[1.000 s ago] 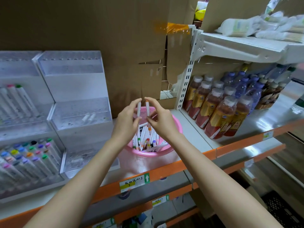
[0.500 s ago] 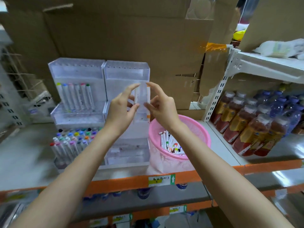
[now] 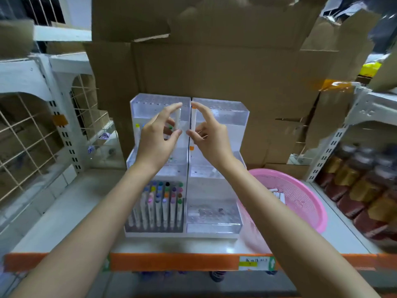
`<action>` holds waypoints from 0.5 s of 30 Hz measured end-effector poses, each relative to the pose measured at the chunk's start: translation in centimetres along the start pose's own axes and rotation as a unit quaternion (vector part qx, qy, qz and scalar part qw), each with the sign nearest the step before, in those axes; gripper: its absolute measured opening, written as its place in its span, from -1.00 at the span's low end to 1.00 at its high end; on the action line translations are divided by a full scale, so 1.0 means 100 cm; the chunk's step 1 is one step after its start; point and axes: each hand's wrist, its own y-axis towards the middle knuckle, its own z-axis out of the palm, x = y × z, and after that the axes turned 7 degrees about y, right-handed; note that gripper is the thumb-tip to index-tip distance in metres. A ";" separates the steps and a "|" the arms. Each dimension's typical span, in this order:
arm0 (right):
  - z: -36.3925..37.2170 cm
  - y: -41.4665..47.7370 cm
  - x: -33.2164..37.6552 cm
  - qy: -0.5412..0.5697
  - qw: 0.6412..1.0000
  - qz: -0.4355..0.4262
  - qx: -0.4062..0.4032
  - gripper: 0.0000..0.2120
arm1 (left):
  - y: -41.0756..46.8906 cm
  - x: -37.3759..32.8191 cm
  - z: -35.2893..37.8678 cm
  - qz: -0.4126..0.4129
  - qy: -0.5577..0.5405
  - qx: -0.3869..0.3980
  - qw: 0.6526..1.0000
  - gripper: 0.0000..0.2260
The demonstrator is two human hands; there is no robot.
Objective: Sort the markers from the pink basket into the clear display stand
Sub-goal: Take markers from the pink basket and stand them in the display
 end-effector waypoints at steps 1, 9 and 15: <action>0.005 0.003 0.000 0.001 1.000 0.001 -0.001 -0.41 | 0.004 0.004 -0.002 0.001 -0.003 0.000 1.000 -0.49; 0.033 0.021 -0.005 -0.027 0.999 -0.012 -0.032 -0.43 | 0.026 0.030 -0.002 0.015 -0.044 0.002 0.999 -0.54; 0.037 0.024 -0.015 -0.033 0.997 -0.009 -0.068 -0.44 | 0.037 0.038 0.008 0.034 -0.070 0.005 0.997 -0.56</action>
